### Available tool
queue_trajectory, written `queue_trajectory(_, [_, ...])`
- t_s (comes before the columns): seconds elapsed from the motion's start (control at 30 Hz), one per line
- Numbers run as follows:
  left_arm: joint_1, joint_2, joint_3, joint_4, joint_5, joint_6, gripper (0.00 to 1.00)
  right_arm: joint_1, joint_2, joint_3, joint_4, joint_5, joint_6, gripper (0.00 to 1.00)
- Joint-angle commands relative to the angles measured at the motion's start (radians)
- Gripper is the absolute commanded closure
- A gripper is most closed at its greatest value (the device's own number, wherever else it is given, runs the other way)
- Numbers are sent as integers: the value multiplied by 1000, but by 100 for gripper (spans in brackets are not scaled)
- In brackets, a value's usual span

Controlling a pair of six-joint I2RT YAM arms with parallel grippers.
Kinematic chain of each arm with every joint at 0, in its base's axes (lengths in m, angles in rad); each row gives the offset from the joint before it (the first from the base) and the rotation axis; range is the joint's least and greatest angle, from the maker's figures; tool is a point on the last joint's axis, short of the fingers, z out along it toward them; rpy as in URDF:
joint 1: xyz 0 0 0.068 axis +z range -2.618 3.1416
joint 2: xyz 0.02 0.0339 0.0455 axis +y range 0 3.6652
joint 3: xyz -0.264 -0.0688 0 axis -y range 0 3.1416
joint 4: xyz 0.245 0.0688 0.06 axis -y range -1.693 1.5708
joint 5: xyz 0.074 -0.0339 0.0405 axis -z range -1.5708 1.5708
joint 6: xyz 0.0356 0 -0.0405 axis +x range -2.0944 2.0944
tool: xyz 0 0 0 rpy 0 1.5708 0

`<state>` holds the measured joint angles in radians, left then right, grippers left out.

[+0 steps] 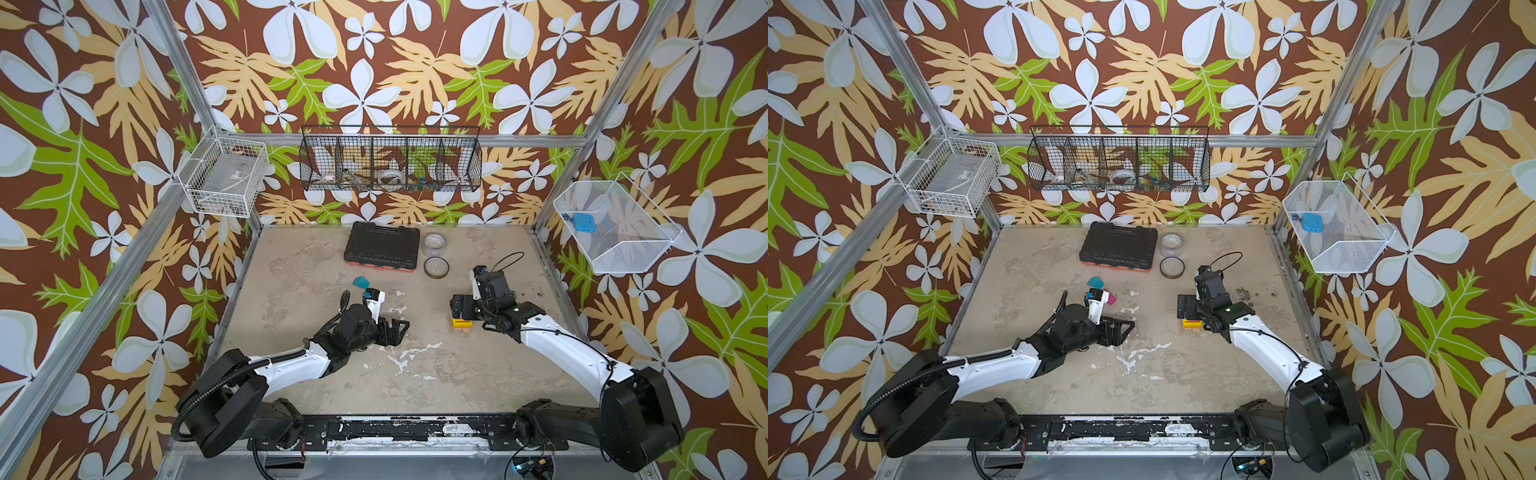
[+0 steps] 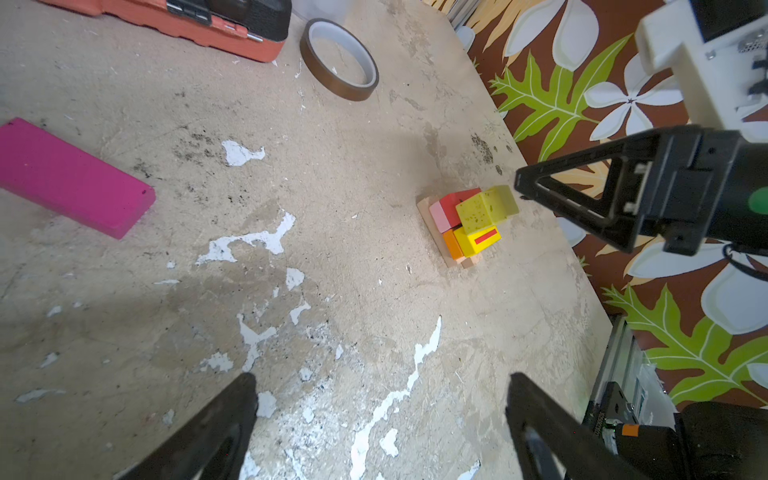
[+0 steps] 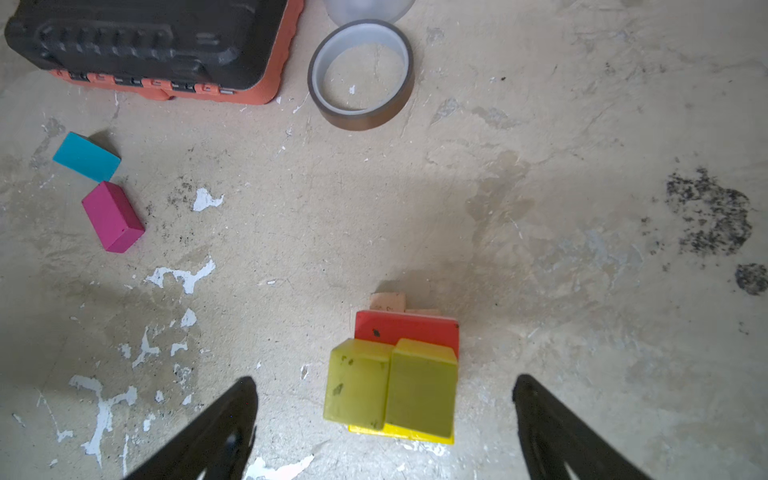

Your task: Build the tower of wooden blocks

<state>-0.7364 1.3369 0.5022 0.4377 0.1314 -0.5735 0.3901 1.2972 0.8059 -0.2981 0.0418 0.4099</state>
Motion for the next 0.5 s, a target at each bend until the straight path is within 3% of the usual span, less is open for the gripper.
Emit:
queue_trajectory(0.0, [-3,-12,-4,21,-17,15,6,22,34,19,-20,72,-11,4])
queue_trajectory(0.47, [-3,-7,2,16,-10,18,6,35,95,19,-37,109,-9,6])
